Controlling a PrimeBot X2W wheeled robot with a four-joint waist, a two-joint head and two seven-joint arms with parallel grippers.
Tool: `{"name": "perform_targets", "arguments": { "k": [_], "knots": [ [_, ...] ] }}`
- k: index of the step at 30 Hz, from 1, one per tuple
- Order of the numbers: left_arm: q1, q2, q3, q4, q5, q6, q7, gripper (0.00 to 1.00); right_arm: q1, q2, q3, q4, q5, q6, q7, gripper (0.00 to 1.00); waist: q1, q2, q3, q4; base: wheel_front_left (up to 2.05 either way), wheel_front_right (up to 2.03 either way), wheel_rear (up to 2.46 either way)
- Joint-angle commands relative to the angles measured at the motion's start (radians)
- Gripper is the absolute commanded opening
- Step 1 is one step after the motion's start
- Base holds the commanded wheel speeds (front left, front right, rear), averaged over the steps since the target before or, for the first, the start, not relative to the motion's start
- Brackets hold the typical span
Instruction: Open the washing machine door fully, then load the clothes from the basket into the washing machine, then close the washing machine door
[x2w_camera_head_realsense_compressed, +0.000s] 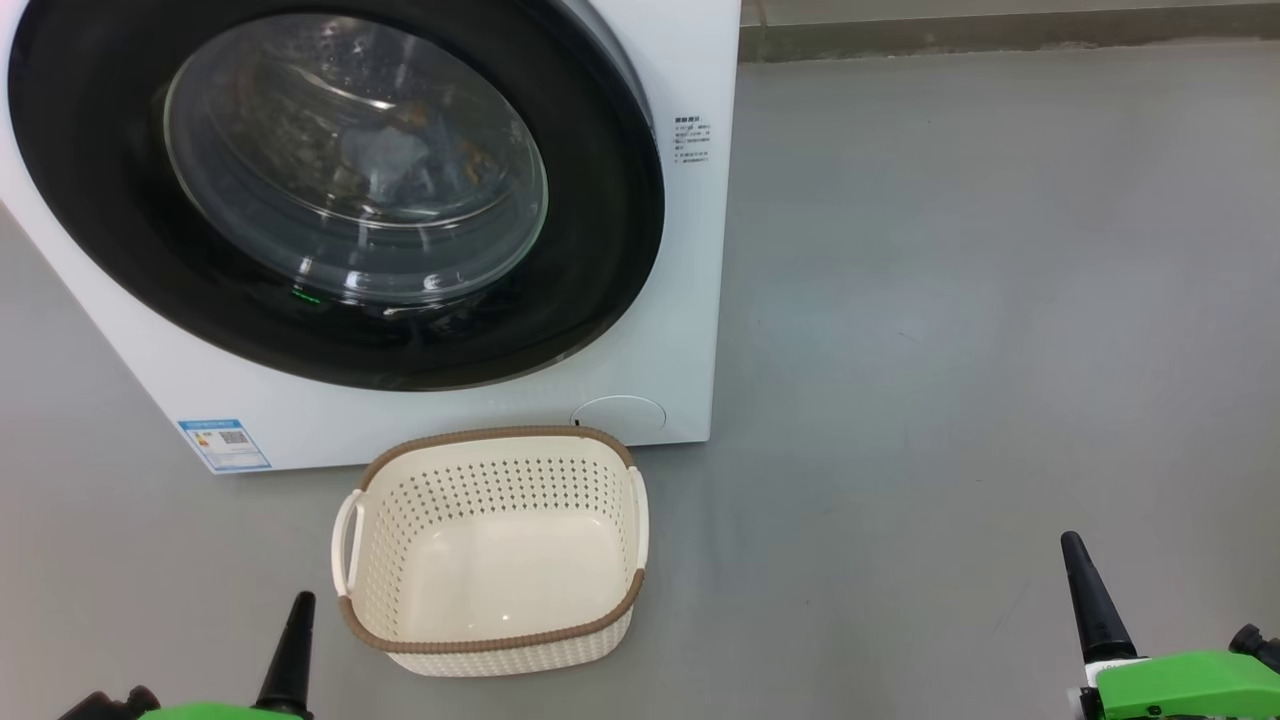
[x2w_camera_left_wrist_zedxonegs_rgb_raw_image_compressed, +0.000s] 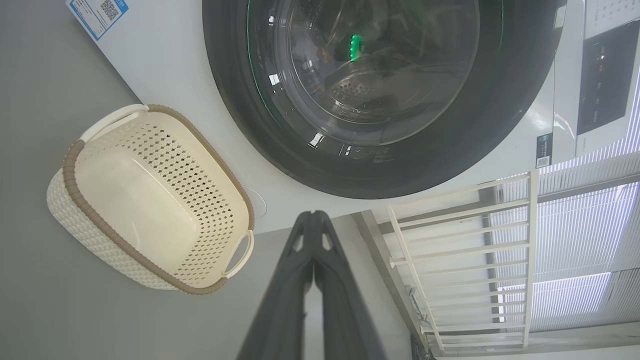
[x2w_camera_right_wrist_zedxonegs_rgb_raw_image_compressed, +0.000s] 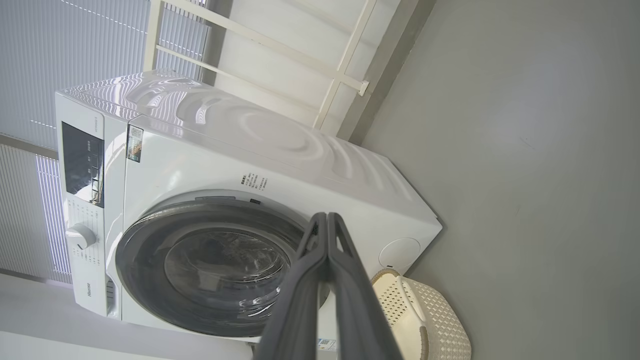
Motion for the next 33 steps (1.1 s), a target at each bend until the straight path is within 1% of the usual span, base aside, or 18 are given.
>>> {"name": "perform_targets", "arguments": {
  "k": [1,33],
  "knots": [
    [-0.054,0.018,0.031,-0.018,-0.028,-0.002,0.008,0.00,-0.050,-0.013,0.022,-0.021,0.035,-0.004,0.008,0.00,0.0000,0.0000,0.000,0.000,0.00,0.00,0.00],
    [-0.095,0.018,0.085,0.004,-0.342,-0.003,0.101,0.00,-0.084,-0.018,0.040,0.010,0.386,-0.006,0.100,0.00,0.0000,0.0000,0.005,-0.005,0.00,0.00,0.00]
  ]
}}
